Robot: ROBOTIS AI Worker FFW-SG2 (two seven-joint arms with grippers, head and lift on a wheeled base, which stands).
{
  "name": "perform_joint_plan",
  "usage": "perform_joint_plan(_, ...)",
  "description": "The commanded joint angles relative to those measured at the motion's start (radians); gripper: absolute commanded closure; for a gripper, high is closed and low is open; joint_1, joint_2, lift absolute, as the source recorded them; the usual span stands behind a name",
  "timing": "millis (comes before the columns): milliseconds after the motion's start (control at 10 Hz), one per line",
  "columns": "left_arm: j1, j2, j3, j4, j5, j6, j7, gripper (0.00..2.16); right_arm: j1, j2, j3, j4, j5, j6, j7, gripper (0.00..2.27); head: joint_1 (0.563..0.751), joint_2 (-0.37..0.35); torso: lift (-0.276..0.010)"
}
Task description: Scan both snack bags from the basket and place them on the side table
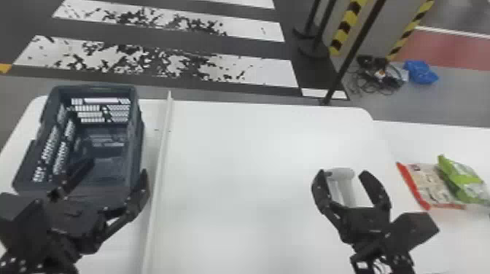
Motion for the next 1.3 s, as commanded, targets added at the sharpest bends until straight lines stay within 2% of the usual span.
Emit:
perform_joint_plan(0,-0.002,-0.001,0.000,0.004,0.000,0.000,0.000,0.09,-0.002,0.001,0.000,0.002,-0.001,0.000,0.001,0.02,0.695,-0.182,-0.074)
perform_joint_plan(1200,-0.022,-0.003,-0.005,0.032,0.000,0.000,0.002,0.09,-0.016,0.001,-0.007,0.016,-0.012,0.012,0.000,0.02,0.695,-0.189,-0.074)
